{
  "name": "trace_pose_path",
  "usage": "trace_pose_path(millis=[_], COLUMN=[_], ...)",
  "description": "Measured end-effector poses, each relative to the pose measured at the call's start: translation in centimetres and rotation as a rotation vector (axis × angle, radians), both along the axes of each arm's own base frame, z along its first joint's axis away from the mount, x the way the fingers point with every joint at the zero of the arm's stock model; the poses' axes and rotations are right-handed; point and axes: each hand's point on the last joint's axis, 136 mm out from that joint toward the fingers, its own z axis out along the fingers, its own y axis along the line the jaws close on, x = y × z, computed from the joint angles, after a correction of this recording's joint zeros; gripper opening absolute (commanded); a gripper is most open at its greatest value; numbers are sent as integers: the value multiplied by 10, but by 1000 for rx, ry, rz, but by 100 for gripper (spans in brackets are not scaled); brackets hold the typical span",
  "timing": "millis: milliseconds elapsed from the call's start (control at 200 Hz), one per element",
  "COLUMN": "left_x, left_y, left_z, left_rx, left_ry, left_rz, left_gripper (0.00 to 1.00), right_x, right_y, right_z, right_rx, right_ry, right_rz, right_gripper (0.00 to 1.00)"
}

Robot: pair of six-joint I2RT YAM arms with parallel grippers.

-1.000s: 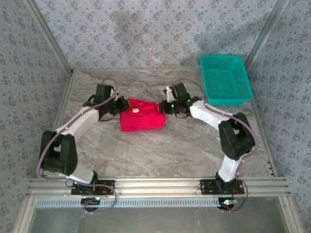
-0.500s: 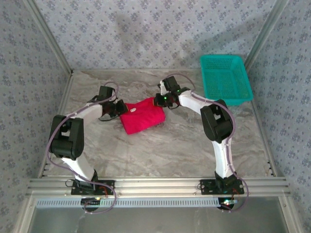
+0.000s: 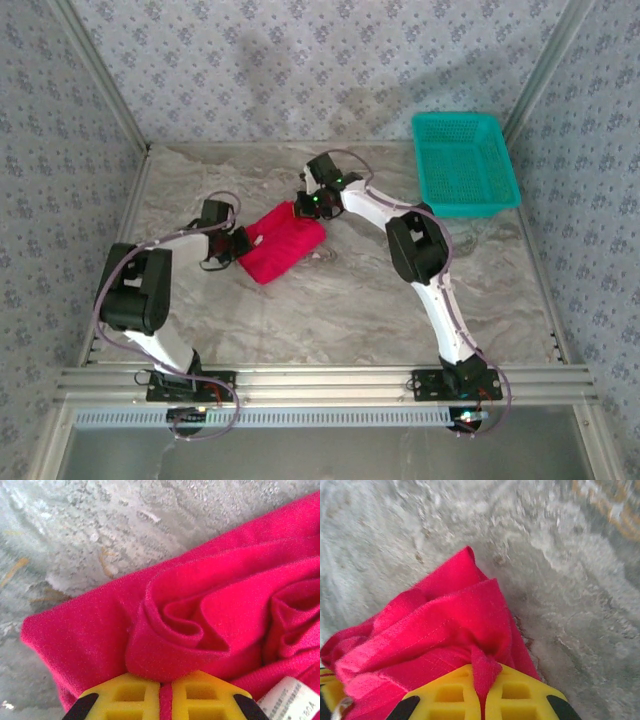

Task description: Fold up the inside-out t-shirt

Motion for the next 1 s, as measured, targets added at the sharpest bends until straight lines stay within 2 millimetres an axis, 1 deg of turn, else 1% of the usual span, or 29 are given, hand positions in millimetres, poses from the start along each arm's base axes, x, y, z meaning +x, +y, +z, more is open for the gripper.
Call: trace_pose_path(millis=[65, 105, 155, 215, 290, 360, 400, 450, 485, 530, 565, 635, 700, 740, 805, 875, 890, 944, 999], left_x=[5, 8, 15, 24, 33, 40, 42, 43, 43, 43, 43, 45, 46, 46, 46, 47, 47, 48, 48], left_y=[-2, -3, -5, -9, -15, -21, -23, -25, -26, -26, -26, -25, -23, -23, -22, -21, -21, -20, -18], left_z=[-1, 0, 0, 1, 2, 5, 6, 8, 9, 11, 12, 14, 14, 13, 10, 6, 5, 5, 5], left_rx=[-11, -19, -27, -40, -57, -70, -73, -71, -69, -67, -65, -63, -59, -58, -55, -51, -50, -43, -32], left_ry=[-13, -18, -25, -35, -42, -50, -52, -54, -52, -50, -49, -52, -54, -52, -44, -28, -25, -19, -9], left_rz=[6, 7, 7, 0, -14, -41, -55, -77, -89, -101, -107, -111, -114, -113, -111, -109, -108, -106, -99], left_gripper=[0, 0, 0, 0, 0, 0, 0, 0, 0, 0, 0, 0, 0, 0, 0, 0, 0, 0, 8], right_x=[-6, -9, -15, -29, -53, -80, -93, -102, -103, -101, -95, -77, -58, -46, -30, -21, -20, -10, -8], right_y=[-2, -2, -7, -17, -30, -37, -39, -38, -36, -32, -31, -33, -38, -41, -47, -50, -48, -45, -43], right_z=[-5, -4, -4, -3, 1, 12, 22, 36, 46, 57, 64, 63, 51, 39, 11, -19, -21, -12, -7], right_rx=[-17, -20, -28, -49, -80, -105, -115, -117, -109, -94, -86, -89, -105, -115, -133, -145, -132, -119, -119], right_ry=[20, 21, 24, 36, 44, 30, 9, -28, -56, -90, -113, -133, -129, -114, -72, -11, 0, -8, -8], right_rz=[-1, -2, -11, -23, -31, -31, -26, -21, -19, -19, -27, -48, -72, -89, -107, -110, -107, -112, -113], right_gripper=[0, 0, 0, 0, 0, 0, 2, 3, 3, 3, 2, 2, 2, 3, 4, 6, 6, 8, 14])
